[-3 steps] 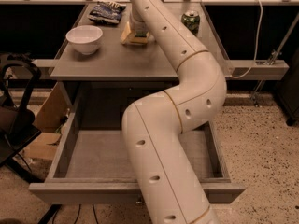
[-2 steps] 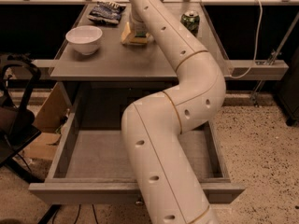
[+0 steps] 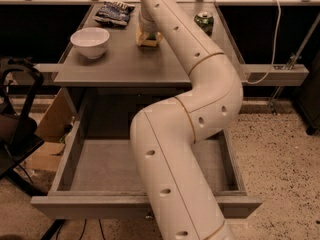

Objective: Place sponge into top drawer

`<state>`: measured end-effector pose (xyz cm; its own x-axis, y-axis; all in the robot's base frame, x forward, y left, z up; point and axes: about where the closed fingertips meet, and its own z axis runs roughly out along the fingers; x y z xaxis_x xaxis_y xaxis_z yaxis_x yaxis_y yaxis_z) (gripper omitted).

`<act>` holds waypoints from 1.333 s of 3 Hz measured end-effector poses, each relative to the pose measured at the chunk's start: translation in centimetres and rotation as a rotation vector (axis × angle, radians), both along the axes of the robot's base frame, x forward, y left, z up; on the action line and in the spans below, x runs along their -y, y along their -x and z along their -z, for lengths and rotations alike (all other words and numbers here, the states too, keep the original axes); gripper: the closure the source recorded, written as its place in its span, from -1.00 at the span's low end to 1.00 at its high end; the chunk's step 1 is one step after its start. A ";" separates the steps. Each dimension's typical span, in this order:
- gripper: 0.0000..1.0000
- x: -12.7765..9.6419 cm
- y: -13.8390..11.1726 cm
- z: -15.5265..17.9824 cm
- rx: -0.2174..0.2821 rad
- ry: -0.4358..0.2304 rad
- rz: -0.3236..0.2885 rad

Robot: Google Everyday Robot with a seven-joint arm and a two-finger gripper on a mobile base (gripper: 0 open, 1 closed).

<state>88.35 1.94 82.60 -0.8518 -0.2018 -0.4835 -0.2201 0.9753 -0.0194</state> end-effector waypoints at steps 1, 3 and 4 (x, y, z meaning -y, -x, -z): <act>1.00 0.1 0.2 0.2 -0.006 -0.009 -0.006; 1.00 5.7 2.0 -2.9 0.006 0.006 -0.095; 1.00 12.0 5.2 -6.1 -0.002 0.006 -0.151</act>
Offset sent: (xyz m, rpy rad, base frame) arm -0.0265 -0.0702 0.0346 0.0365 -0.0296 0.0992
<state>83.12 -10.06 88.68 -0.8124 -0.3311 -0.4800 -0.3646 0.9308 -0.0249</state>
